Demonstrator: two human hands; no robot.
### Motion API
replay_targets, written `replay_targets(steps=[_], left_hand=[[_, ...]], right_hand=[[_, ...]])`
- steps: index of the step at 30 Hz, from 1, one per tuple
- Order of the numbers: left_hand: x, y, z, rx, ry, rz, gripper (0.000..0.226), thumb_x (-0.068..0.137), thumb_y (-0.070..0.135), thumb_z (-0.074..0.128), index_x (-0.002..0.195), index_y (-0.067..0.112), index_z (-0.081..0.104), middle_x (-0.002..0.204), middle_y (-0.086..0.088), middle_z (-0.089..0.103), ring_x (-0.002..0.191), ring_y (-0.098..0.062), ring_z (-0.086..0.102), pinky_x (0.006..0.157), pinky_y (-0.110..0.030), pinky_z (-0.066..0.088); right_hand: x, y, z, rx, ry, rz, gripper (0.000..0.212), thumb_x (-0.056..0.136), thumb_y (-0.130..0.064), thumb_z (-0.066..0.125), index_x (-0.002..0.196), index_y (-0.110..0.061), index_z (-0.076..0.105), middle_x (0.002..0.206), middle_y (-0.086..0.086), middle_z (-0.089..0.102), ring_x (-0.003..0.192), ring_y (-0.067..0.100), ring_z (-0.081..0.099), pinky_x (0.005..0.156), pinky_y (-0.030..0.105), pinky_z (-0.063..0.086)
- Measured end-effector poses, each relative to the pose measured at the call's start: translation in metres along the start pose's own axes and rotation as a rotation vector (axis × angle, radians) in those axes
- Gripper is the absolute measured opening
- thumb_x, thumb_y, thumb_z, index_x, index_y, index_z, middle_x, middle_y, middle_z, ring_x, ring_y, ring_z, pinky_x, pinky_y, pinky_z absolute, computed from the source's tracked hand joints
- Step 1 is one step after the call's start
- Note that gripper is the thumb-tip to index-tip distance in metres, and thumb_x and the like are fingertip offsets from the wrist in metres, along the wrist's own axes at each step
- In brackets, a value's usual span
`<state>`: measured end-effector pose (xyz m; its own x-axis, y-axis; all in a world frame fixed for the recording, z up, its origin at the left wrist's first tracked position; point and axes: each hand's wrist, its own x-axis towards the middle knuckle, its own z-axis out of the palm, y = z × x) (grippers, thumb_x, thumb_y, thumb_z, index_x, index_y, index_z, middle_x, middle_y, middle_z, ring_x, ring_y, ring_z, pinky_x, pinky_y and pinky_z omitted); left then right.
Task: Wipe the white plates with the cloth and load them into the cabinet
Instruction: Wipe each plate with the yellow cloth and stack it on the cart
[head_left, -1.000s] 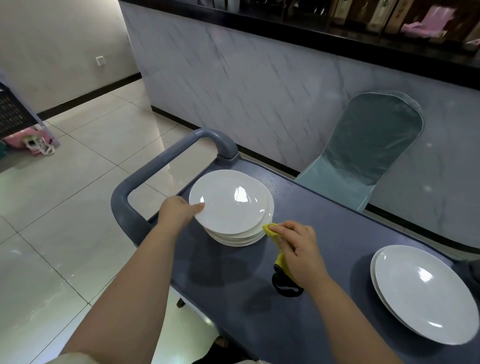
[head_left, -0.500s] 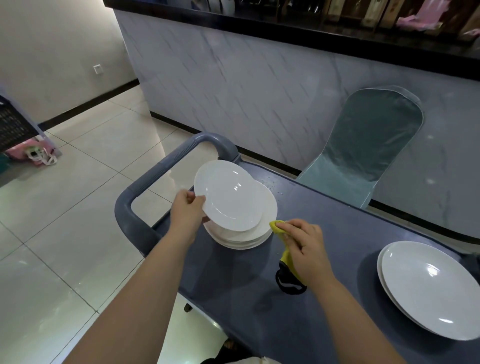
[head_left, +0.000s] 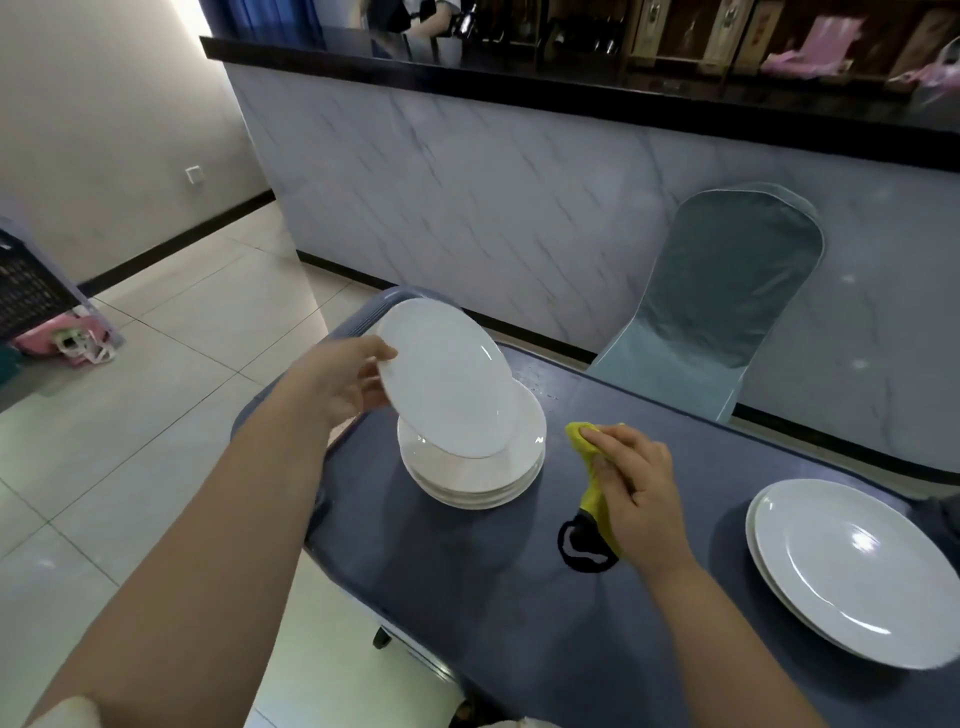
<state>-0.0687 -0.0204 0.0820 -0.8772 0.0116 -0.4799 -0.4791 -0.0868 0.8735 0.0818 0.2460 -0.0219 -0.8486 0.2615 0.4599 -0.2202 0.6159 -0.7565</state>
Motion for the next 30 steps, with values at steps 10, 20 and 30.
replay_targets(steps=[10,20,30], left_hand=[[-0.054,-0.121,0.046,-0.333,-0.259,-0.209,0.049,0.082,-0.014,0.04,0.111,0.018,0.064,0.091,-0.009,0.074,0.074,-0.025,0.071,0.055,-0.035,0.058],[-0.055,-0.151,0.102,-0.322,-0.525,-0.158,0.065,0.077,-0.019,0.041,0.115,0.026,0.069,0.106,-0.006,0.071,0.087,-0.021,0.068,0.065,-0.035,0.059],[-0.043,-0.146,0.147,-0.188,-0.744,-0.011,0.063,0.062,-0.007,0.06,0.112,0.03,0.072,0.108,-0.005,0.072,0.091,-0.022,0.07,0.066,-0.036,0.057]], right_hand=[[0.025,-0.049,0.013,0.029,-0.171,-0.01,0.024,0.088,-0.022,0.061,0.109,-0.029,0.069,0.114,-0.019,0.06,0.111,0.008,0.049,0.101,0.029,0.037],[-0.042,0.014,-0.059,-0.496,-0.304,-0.127,0.035,0.095,-0.025,0.051,0.127,-0.026,0.063,0.148,-0.004,0.044,0.112,0.039,0.054,0.094,0.047,0.04],[-0.025,0.014,-0.04,-0.444,-0.026,-0.085,0.042,0.094,-0.018,0.055,0.134,-0.027,0.055,0.148,-0.002,0.043,0.116,0.031,0.048,0.099,0.027,0.031]])
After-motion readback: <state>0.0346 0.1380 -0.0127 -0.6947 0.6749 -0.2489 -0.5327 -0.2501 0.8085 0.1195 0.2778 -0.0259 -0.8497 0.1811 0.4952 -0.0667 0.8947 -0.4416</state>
